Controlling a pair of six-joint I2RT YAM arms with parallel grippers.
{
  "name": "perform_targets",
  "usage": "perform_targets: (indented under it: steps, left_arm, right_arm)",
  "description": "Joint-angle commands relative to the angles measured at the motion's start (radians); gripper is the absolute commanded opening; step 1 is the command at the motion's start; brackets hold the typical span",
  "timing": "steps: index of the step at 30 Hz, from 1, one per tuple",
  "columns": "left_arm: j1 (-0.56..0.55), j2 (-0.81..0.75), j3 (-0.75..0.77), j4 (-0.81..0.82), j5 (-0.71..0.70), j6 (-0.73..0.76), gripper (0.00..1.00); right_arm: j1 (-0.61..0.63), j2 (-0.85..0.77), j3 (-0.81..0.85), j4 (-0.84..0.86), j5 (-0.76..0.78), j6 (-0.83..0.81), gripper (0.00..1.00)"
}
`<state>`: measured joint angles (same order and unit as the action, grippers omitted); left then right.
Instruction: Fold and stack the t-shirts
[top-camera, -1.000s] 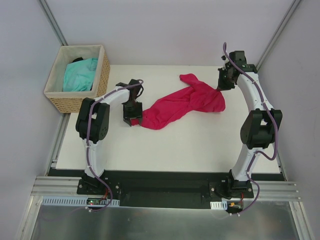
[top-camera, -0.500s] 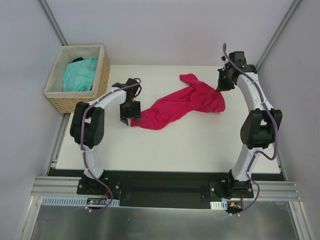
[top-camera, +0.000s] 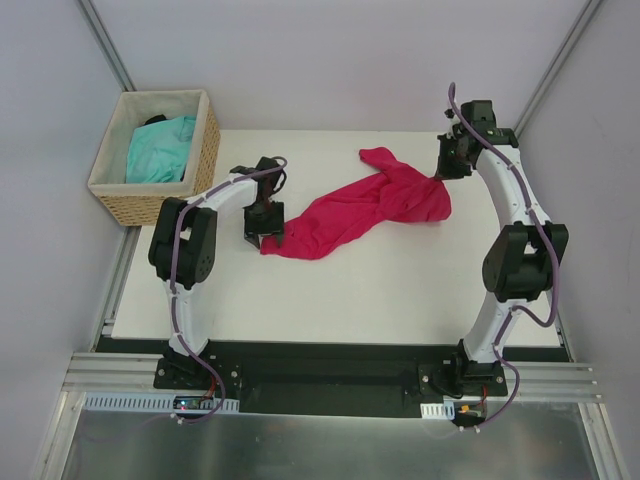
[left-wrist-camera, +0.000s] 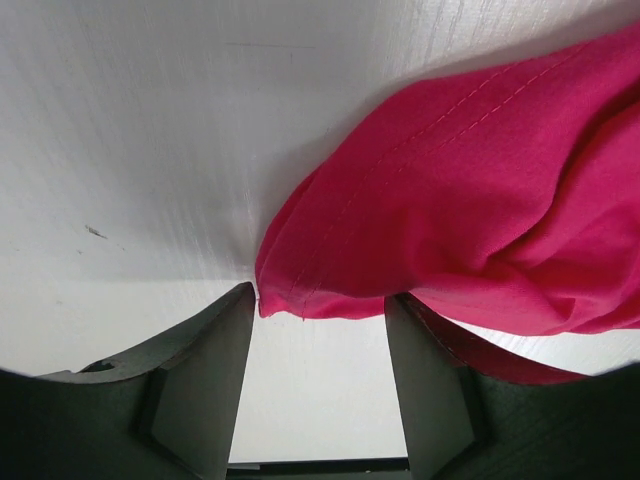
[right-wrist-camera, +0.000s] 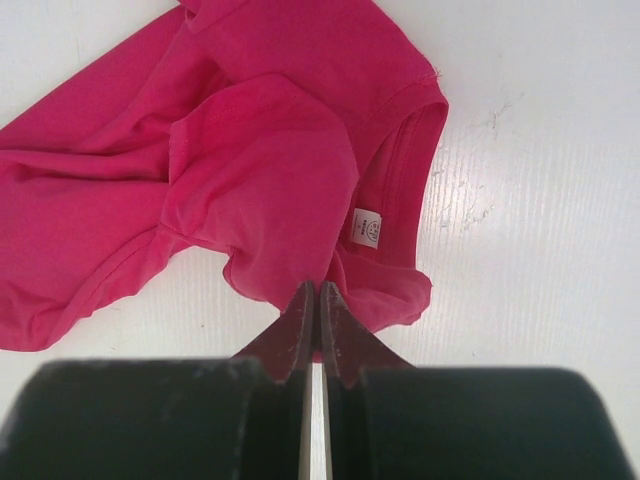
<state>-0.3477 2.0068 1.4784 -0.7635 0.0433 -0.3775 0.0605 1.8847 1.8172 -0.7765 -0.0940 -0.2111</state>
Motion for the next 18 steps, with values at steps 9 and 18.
perform_targets:
  steps: [9,18]
  left_arm:
    - [-0.008,0.0,-0.006,0.012,-0.013,0.015,0.51]
    - [-0.007,-0.016,-0.01,0.007,0.001,0.015,0.0]
  right_arm:
    - [-0.004,-0.079,0.001,-0.01,0.007,-0.011,0.01]
    - [-0.004,-0.073,0.008,-0.017,0.002,-0.011,0.01]
